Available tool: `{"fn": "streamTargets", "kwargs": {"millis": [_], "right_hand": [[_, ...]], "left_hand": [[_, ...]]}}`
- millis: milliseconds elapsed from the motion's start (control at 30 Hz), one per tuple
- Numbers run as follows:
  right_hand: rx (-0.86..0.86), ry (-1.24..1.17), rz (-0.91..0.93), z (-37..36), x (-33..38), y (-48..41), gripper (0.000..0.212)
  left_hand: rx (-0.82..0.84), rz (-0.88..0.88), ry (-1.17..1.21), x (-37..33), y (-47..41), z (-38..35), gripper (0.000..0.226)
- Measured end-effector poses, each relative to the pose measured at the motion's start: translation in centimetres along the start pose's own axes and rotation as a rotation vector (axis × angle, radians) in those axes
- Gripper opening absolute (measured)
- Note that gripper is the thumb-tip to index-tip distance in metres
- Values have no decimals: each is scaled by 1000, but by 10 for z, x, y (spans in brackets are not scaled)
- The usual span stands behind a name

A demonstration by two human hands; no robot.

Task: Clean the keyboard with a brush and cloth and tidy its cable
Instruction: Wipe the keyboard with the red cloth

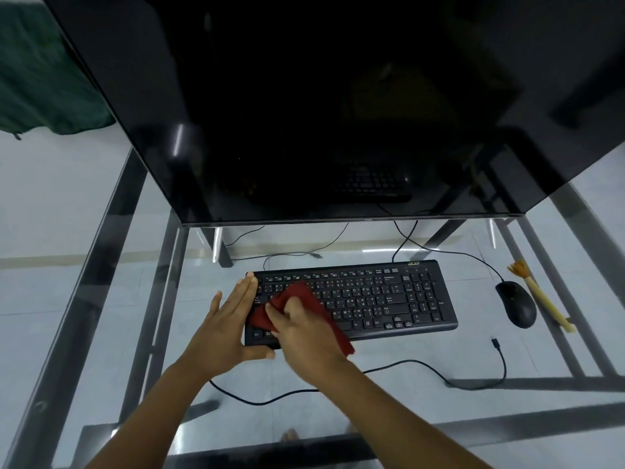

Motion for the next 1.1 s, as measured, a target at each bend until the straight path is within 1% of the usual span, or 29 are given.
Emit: {"fn": "streamTargets", "kwargs": {"millis": [67, 100, 167, 200, 233, 333, 400, 467, 500, 567, 600, 633, 667, 733, 767, 800, 833, 900, 933, 1000, 1100], "right_hand": [[51, -172, -67, 11, -16, 2, 58], [48, -261, -97, 18, -26, 4, 58], [-71, -332, -231, 38, -63, 7, 56], [-119, -297, -284, 46, -79, 8, 55], [-126, -241, -316, 50, -88, 8, 56], [-42, -149, -301, 42, -85, 1, 53], [-86, -144, -271, 43, -75, 1, 42], [-144, -192, -254, 48, -71, 6, 27], [-144, -261, -251, 51, -70, 8, 21], [-79, -496, -283, 53, -70, 16, 13], [-57, -621, -303, 55, -69, 20, 12], [-67, -722, -321, 60, -70, 26, 12], [-102, -809, -339, 67, -72, 32, 10], [-205, -985, -367, 85, -80, 45, 6], [-249, -1063, -378, 94, -85, 52, 6], [-283, -1119, -392, 103, -92, 60, 7], [-309, -1161, -403, 113, -97, 68, 8], [-354, -1203, -417, 132, -114, 87, 11], [-382, -1212, -426, 141, -125, 98, 13], [-447, -1235, -458, 161, -152, 126, 19], [-509, -1291, -505, 187, -198, 174, 30]], "left_hand": [[15, 3, -3, 2, 0, -1, 133], [25, 4, -3, 2, 0, -1, 134], [31, 10, -1, -1, 0, 2, 130], [28, 16, 1, -3, 0, 5, 123], [18, 25, 2, -4, 0, 7, 115], [-82, 42, 27, -12, 0, 17, 98], [-173, 21, 56, -17, 3, 21, 85], [-226, 0, 101, -20, 8, 22, 64], [-250, -6, 140, -22, 10, 23, 50], [-272, 21, 290, -27, 12, 33, 25], [-272, 53, 392, -31, 12, 38, 25], [-280, 92, 492, -35, 12, 43, 30], [-304, 146, 583, -42, 13, 51, 35], [-344, 308, 791, -57, 15, 60, 46], [-300, 403, 904, -69, 15, 55, 47], [-209, 476, 1022, -84, 12, 45, 44], [-92, 508, 1153, -105, 8, 33, 42], [113, 491, 1355, -150, -3, 13, 46], [161, 463, 1395, -172, -8, 11, 45], [188, 412, 1388, -212, -21, 9, 40], [279, 385, 1397, -279, -40, -9, 30]]}}
Point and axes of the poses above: each hand's wrist, its own y-axis away from the middle knuckle, its own z-axis out of the back of the hand, x = y × z, the point moved 10 cm from there along -y, towards the middle knuckle, and after that the axes turned 10 degrees about z, right-handed, at the moved point
